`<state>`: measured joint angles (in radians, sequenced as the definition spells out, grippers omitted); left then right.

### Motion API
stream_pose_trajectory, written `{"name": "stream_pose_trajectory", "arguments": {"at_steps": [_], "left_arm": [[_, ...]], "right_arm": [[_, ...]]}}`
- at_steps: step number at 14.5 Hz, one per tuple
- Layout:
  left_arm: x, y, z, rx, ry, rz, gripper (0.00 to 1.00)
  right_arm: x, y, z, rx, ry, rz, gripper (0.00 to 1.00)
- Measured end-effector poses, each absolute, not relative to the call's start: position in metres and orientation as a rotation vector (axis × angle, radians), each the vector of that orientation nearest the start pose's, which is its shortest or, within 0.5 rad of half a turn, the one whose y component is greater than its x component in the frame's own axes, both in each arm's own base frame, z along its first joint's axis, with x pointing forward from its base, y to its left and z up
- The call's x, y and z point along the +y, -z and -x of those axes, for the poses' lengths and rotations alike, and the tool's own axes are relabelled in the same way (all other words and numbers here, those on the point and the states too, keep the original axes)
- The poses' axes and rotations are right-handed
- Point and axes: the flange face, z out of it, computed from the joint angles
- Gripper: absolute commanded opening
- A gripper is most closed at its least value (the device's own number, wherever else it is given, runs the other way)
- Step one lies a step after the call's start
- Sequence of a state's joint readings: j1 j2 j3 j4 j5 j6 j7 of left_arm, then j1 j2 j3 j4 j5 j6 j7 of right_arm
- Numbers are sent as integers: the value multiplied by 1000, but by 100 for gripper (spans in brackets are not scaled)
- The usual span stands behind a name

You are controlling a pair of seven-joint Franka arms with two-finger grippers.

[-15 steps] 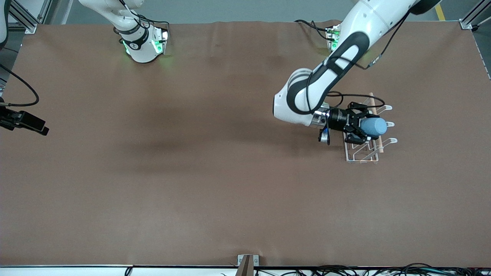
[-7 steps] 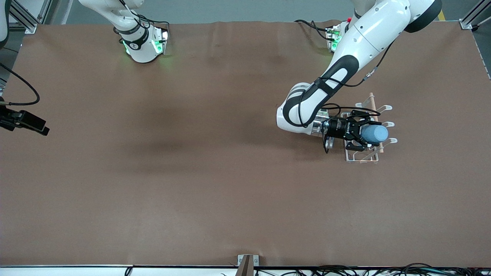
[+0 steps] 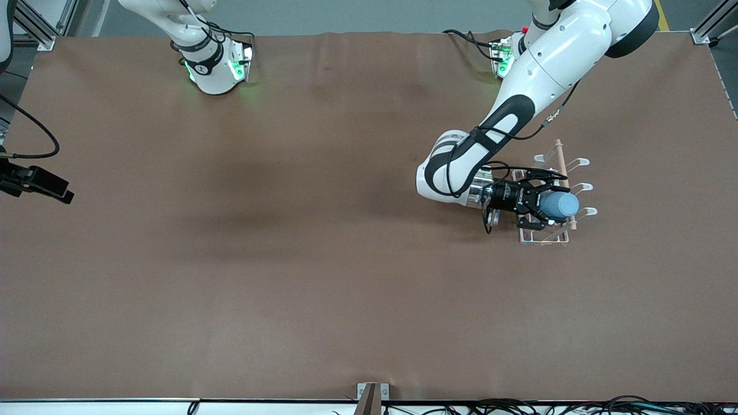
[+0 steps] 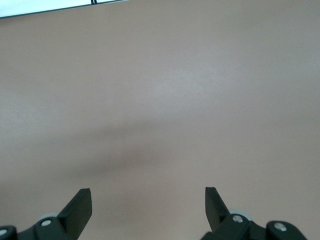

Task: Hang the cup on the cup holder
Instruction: 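Lower the cup onto a rack hook with the left gripper, then open the left gripper and lift it away from the cup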

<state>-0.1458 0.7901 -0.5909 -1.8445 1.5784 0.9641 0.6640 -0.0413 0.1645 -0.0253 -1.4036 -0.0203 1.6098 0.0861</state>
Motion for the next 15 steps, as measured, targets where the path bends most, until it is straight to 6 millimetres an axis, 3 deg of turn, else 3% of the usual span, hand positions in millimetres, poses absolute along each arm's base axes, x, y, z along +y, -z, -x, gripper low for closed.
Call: {"name": "stream_pose_trajectory", "arguments": {"at_steps": [3,6,10,12,15], "left_arm": [[-230,-193,-512,1234,-1090,998,100],[-234,-203,-516,1160,-1040,1176,100],[-241,-240,-535,1121,-1012,1322,100],[-247,-277,-548,1120,-972,1481,100],[-244,-364,-564,1124,-852,1767,100]], "right_arm": [[-41,-612,-608,240,66,3156,100],[-41,-611,-608,240,66,3156,100],[-42,-611,-608,241,62,3156,100],[-42,-611,-608,241,60,3156,100],[-42,-611,-607,242,57,3156,100]]}}
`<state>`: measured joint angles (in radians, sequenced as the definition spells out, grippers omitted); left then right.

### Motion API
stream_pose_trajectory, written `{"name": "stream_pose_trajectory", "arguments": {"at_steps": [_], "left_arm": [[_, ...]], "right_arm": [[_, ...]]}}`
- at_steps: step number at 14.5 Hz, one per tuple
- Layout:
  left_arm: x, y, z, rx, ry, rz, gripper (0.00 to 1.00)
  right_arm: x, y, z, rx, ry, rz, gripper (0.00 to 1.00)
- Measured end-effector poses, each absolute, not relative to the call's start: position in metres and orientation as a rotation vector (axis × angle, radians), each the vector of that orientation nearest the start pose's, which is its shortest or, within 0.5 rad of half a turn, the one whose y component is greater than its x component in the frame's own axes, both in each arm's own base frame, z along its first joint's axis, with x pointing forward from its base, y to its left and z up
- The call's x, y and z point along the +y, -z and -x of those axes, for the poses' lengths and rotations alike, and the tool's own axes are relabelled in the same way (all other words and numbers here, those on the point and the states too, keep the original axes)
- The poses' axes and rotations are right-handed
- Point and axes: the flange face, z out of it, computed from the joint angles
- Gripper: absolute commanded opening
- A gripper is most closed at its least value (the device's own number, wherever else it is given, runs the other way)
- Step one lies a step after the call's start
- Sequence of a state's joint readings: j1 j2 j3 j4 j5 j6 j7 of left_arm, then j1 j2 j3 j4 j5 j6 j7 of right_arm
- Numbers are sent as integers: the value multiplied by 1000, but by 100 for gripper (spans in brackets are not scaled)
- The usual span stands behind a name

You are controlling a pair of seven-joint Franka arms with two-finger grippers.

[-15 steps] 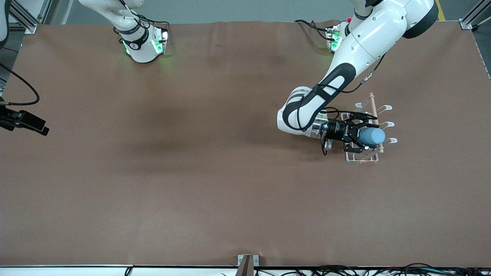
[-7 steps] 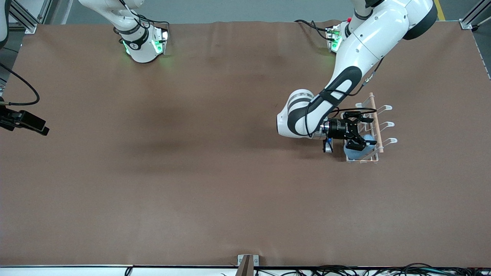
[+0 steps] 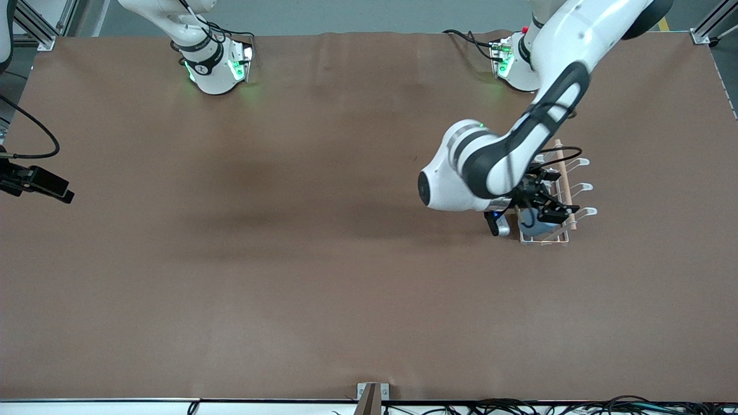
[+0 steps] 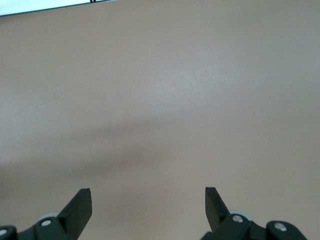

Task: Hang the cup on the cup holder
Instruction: 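Open the left gripper and lift it away from the cup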

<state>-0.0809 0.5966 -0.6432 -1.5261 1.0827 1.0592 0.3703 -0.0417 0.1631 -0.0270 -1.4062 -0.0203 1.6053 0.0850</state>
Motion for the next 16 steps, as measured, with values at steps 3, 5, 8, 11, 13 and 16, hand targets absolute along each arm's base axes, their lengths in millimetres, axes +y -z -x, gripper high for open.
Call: {"name": "stream_pose_trajectory", "arguments": {"at_steps": [3,5,8,11,13,16], "left_arm": [[-205,-451,-572,1078,-675,2083,100],[-169,-499,-574,1010,-560,2289,100],[-133,-545,-565,818,-434,2573,100],[-107,-582,-557,568,-285,2871,100],[-100,-612,-548,431,-164,3022,100],[-95,-653,-535,189,31,3150,100]], "right_arm": [[-42,-614,-597,235,64,3156,100],[-41,-620,-587,232,81,3154,100],[-41,-625,-582,231,92,3154,100],[-41,-623,-582,231,92,3154,100],[-41,-621,-583,231,91,3154,100],[-41,-620,-583,231,88,3154,100]]}}
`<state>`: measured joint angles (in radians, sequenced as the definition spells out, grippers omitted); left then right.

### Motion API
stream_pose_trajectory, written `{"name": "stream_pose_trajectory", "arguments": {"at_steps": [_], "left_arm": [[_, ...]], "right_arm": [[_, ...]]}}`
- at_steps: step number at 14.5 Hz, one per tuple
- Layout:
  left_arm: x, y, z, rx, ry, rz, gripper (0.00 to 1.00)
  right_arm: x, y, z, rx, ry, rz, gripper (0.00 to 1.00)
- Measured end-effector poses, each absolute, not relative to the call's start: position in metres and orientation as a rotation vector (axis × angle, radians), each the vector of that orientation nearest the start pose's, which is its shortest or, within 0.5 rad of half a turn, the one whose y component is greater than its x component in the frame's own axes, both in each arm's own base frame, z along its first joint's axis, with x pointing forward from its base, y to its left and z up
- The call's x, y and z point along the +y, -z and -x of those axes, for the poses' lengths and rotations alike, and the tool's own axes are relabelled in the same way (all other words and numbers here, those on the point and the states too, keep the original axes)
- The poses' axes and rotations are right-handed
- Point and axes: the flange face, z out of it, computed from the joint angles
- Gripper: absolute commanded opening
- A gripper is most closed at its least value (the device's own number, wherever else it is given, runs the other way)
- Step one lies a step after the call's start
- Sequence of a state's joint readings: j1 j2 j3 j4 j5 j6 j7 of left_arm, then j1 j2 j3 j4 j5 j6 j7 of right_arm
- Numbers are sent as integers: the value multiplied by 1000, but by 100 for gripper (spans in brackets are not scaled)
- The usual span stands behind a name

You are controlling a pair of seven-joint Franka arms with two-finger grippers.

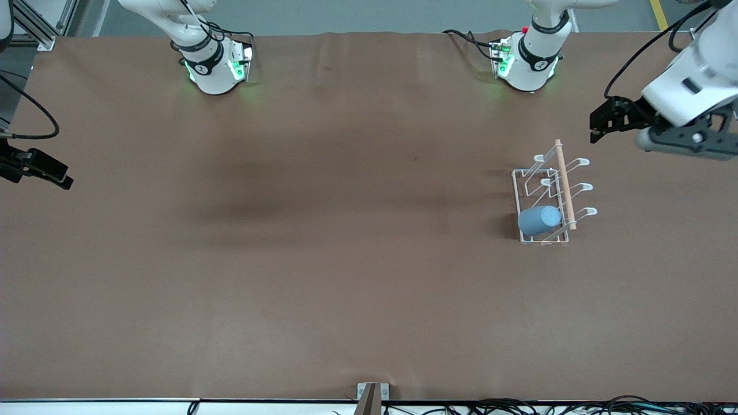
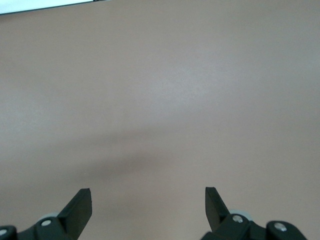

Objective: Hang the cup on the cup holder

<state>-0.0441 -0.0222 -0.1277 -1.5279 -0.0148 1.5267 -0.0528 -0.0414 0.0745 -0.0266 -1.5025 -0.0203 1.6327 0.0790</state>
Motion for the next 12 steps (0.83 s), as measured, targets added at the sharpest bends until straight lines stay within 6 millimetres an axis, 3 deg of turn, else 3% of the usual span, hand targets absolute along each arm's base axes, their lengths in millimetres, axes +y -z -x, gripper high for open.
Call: {"name": "stream_pose_trajectory", "arguments": {"at_steps": [4,8,12], "left_arm": [[-99,-674,-527,14,168,3167,100],[-66,-675,-531,-82,173,3167,100],[-64,-673,-537,-86,174,3168,100]], "right_arm": [[-41,-620,-583,231,88,3154,100],[-41,-620,-583,231,87,3154,100],[-41,-620,-583,231,87,3154,100]]}}
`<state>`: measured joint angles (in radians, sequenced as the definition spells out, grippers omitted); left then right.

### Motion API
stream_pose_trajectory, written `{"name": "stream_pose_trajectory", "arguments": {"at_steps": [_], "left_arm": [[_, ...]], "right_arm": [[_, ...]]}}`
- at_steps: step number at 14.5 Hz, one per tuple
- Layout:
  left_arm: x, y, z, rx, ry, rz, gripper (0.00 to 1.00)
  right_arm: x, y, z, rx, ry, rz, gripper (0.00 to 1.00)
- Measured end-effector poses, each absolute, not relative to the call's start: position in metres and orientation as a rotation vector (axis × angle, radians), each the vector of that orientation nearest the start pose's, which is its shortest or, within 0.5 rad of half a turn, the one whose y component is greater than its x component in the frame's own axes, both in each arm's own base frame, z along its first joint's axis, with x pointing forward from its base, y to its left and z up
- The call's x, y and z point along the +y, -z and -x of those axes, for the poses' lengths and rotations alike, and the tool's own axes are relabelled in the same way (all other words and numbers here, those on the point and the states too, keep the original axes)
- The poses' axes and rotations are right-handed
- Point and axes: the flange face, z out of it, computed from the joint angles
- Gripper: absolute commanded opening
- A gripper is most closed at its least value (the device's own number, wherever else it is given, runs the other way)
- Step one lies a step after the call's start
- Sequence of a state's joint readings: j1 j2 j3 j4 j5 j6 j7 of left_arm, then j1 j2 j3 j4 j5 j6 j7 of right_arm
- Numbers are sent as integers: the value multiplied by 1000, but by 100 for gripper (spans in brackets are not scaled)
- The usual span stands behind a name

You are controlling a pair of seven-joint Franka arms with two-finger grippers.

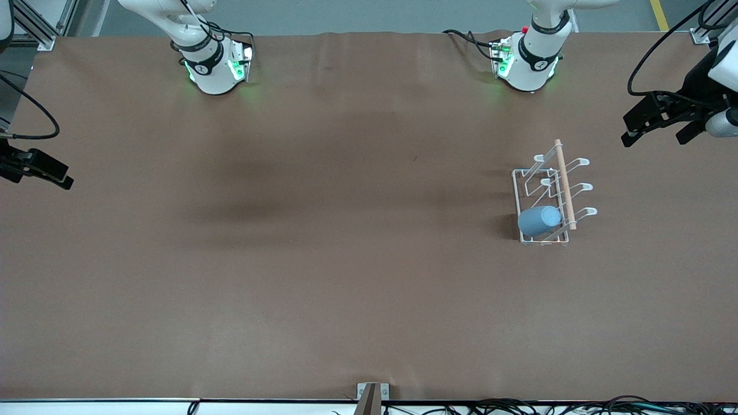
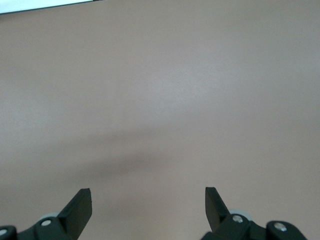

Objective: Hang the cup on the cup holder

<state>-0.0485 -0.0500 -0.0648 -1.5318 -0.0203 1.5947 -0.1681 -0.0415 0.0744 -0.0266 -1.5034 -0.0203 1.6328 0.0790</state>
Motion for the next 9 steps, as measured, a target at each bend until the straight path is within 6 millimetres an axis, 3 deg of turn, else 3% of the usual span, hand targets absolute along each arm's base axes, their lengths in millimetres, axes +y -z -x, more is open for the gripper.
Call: {"name": "stream_pose_trajectory", "arguments": {"at_steps": [9], "left_arm": [[-66,-662,-539,-71,89,3161,100]], "right_arm": [[-41,-620,-583,231,87,3154,100]]}}
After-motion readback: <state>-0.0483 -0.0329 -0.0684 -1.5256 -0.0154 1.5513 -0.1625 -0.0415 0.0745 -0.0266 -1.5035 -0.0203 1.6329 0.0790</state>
